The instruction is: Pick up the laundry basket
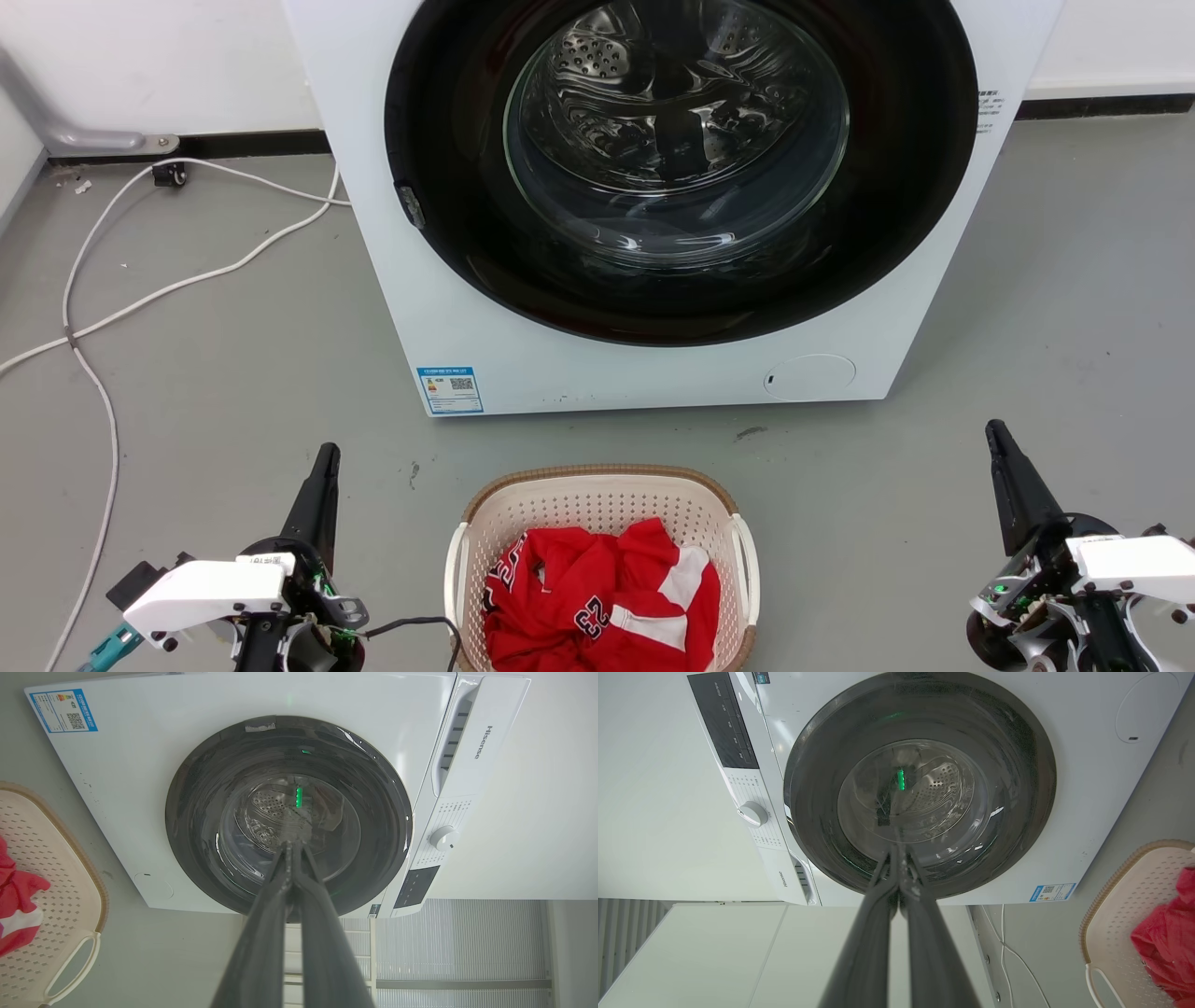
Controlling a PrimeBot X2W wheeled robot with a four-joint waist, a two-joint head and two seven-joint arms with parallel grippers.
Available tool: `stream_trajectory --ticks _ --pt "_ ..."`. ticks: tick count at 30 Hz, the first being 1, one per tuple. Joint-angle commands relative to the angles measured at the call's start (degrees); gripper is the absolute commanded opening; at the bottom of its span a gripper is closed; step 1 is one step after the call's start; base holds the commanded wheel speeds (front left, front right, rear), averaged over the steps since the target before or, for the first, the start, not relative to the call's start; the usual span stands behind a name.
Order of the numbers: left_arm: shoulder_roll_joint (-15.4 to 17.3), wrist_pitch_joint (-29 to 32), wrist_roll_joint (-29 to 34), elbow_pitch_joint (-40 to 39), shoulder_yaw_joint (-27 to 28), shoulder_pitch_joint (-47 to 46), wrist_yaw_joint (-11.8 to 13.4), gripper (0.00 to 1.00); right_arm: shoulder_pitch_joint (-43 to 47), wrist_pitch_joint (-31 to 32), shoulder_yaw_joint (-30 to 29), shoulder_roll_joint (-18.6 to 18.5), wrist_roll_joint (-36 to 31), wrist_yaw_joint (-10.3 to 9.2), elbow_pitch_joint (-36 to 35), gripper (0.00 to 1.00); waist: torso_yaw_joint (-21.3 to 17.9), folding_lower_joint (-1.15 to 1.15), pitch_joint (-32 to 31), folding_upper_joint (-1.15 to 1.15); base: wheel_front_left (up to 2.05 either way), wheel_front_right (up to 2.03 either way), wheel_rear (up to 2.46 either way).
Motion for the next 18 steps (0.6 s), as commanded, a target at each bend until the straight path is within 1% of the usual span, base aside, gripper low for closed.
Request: stream_trajectory --ticks 1,18 --pt "0.0 0.2 0.1 0.1 0.0 -0.7 -0.1 0.00 -0.7 0.0 0.0 0.2 -0.3 -0.02 0.0 0.00 0.0 0.00 0.0 0.00 0.00 0.00 0.00" --pt "0.0 0.2 0.1 0.1 0.0 -0.7 -0.1 0.00 -0.7 0.0 0.0 0.2 -0.3 -0.02 0.0 0.00 0.0 0.00 0.0 0.00 0.00 0.00 0.00"
